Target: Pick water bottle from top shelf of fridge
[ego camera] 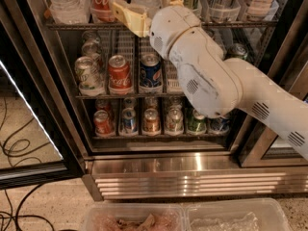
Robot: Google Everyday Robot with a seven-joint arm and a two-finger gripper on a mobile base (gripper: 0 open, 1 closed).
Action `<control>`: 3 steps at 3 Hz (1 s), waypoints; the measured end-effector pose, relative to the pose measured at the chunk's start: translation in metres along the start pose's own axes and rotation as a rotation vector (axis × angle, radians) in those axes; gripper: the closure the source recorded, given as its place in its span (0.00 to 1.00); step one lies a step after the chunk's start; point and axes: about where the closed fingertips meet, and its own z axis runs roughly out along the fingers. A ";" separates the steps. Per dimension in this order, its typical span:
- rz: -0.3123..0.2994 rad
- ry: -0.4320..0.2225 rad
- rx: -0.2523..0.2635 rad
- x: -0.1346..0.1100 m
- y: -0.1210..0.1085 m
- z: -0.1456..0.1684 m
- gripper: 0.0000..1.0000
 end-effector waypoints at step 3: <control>-0.119 -0.029 0.046 0.001 -0.013 0.015 0.26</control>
Offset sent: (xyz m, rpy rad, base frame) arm 0.0349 -0.0010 0.0022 0.0027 -0.0201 -0.0623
